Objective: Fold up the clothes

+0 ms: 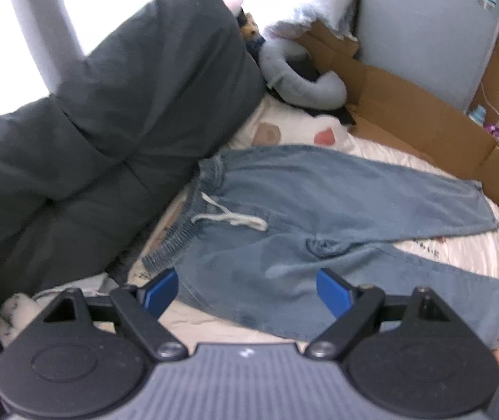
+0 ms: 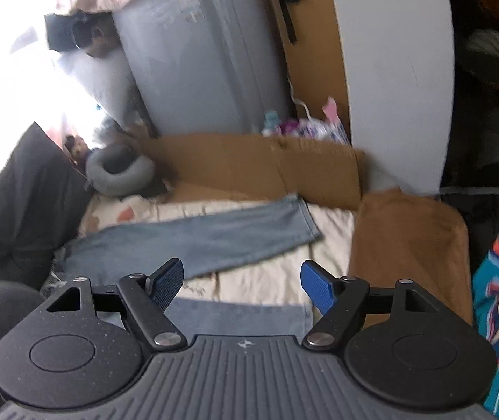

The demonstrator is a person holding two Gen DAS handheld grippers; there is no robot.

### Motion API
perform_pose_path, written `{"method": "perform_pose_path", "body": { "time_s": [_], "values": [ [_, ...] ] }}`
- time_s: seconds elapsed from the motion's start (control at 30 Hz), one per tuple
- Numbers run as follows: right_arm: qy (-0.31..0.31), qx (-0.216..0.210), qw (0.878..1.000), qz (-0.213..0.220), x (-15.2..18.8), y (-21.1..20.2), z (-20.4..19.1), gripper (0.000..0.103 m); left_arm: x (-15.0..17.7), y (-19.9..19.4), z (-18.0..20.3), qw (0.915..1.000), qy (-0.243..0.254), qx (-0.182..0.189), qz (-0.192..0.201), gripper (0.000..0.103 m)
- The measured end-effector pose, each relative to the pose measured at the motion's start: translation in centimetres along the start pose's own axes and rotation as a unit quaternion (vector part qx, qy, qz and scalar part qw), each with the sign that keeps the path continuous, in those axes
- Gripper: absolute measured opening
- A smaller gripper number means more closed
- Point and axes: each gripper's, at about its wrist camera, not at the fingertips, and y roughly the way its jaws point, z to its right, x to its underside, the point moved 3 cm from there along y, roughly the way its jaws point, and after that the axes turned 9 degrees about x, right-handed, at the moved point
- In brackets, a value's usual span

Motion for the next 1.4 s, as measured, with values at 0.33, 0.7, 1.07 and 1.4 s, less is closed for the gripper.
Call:
{"method": "perform_pose_path", "body": {
  "time_s": [0.33,0.7,1.07,1.4],
  "values": [
    [0.032,0.002,0.996,-0.082,8.6,5.2,1.6,0.077,3.7,4.8,-1.7,0.9991,-0.041,0.008,-0.009,0.087],
    [0.137,0.006,0.980,-0.145,16.6,10.5,5.2,0.074,7.3,8.9,-2.9,0.9955,-0.090,-0.001,-0.029,0.087],
    [0.174,0.009,0.966,-0.189,20.6,15.7,6.2,0.074,8.7,12.4,-3.1,0.9943,-0.096,-0.003,-0.047,0.087],
    [0.232,-0.003,0.951,-0.202,22.6,18.4,6.8,0.074,7.8,16.1,-3.8,0.9928,-0.108,-0.004,-0.052,0.087]
  ]
}}
